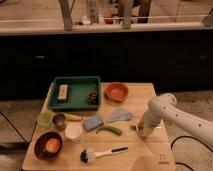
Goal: Place fork in paper cup
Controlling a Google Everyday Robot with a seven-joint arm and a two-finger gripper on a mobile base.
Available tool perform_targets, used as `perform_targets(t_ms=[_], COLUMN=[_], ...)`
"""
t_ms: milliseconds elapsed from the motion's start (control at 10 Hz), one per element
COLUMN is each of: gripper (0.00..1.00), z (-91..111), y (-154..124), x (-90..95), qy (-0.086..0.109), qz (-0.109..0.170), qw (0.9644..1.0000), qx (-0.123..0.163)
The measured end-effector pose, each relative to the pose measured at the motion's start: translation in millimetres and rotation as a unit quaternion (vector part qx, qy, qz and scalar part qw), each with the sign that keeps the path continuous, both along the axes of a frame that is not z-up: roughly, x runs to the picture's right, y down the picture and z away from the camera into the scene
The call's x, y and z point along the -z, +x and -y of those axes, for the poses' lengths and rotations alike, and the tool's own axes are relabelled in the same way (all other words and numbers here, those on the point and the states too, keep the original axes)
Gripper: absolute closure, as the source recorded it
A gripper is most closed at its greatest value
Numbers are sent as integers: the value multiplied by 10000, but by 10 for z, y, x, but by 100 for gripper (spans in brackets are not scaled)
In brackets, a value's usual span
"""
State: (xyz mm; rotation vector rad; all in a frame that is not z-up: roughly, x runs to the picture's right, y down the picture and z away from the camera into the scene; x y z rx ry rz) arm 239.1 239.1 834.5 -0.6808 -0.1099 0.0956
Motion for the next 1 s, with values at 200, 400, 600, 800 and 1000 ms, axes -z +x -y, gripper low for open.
perform_targets(t_ms=[200,400,600,800,1000], gripper=[80,98,100,100,100], z=[20,8,6,6,5], y=[-4,-8,-7,-5,-4], x=[-25,-17,-16,-23,-20], qy=[43,14,9,11,9], qz=[16,17,17,61,71], qw=[10000,10000,10000,10000,10000], qx=[30,37,38,61,64])
